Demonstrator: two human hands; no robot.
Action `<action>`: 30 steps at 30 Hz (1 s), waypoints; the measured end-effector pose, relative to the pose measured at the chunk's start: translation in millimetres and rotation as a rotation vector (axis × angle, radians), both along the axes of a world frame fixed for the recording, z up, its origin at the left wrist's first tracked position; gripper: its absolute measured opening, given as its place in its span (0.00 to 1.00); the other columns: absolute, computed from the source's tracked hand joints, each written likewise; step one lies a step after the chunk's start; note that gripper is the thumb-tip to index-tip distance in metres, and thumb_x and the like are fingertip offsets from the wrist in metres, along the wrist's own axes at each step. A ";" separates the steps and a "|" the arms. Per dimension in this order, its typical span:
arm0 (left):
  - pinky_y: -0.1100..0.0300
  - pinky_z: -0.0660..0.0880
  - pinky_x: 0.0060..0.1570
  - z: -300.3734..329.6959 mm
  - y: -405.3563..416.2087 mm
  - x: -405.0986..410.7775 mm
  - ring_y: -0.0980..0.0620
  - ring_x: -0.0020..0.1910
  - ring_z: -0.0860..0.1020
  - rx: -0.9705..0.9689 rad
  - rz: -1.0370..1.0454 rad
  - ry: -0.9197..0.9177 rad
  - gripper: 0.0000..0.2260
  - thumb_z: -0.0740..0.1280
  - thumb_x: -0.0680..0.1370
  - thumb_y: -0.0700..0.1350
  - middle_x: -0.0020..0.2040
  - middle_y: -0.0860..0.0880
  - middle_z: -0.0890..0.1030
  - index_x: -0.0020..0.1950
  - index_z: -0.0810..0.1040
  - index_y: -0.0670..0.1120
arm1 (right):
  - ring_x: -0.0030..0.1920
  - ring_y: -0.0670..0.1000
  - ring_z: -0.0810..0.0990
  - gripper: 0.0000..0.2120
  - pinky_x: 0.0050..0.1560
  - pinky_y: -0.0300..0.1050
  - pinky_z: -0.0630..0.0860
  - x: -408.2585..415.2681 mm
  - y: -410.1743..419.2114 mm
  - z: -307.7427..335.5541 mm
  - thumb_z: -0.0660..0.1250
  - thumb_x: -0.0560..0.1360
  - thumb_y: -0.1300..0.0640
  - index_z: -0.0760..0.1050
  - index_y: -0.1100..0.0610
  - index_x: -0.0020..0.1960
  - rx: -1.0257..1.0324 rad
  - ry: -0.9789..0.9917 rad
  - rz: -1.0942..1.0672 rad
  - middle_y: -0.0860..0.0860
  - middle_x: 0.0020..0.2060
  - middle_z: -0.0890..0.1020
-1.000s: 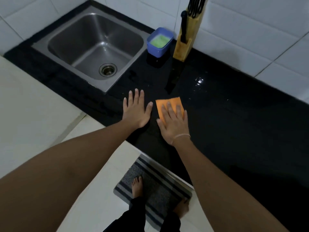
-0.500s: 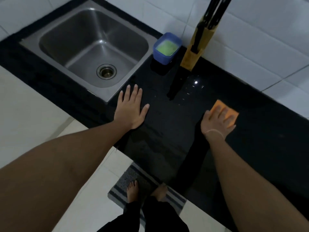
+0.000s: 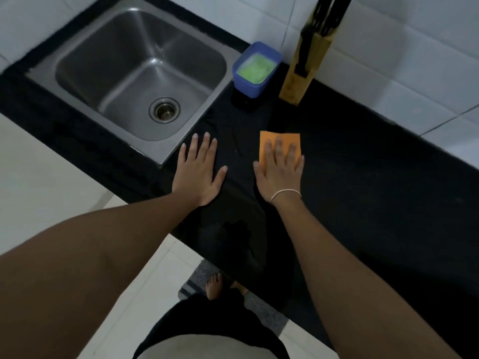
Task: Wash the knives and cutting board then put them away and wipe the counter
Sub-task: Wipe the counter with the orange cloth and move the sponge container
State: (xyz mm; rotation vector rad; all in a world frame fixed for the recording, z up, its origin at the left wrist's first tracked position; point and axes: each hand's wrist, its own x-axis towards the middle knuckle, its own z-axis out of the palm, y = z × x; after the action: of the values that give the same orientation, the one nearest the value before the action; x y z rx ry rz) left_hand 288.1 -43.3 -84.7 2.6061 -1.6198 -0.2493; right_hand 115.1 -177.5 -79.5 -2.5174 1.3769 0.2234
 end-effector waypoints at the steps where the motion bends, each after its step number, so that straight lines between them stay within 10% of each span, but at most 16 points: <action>1: 0.40 0.49 0.80 0.7 0.7 0.4 0.43 0.83 0.45 -0.006 0.003 0.001 0.34 0.44 0.83 0.64 0.84 0.45 0.49 0.84 0.49 0.45 | 0.80 0.63 0.39 0.33 0.77 0.67 0.40 0.3 -0.7 0.6 0.44 0.82 0.37 0.42 0.49 0.82 -0.007 0.004 0.009 0.51 0.82 0.44; 16: 0.43 0.43 0.80 -3.1 0.4 18.6 0.46 0.83 0.41 -0.063 -0.059 0.183 0.35 0.41 0.83 0.65 0.84 0.46 0.46 0.84 0.47 0.45 | 0.79 0.67 0.40 0.35 0.75 0.71 0.42 75.2 5.1 5.4 0.43 0.82 0.37 0.42 0.55 0.82 -0.023 0.067 -0.197 0.55 0.81 0.40; 30: 0.39 0.55 0.78 24.8 -23.0 173.1 0.42 0.78 0.63 -0.369 0.065 0.405 0.30 0.49 0.83 0.58 0.76 0.41 0.68 0.79 0.63 0.41 | 0.79 0.67 0.43 0.34 0.75 0.72 0.43 195.0 47.6 -3.4 0.42 0.82 0.37 0.48 0.54 0.82 -0.060 0.013 0.113 0.54 0.82 0.49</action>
State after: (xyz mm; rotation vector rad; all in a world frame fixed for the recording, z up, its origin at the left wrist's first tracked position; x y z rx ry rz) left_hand 461.2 -66.3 -59.8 2.1558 -1.2991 -0.3997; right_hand 310.1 -129.9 -82.9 -2.6506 1.2655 0.2237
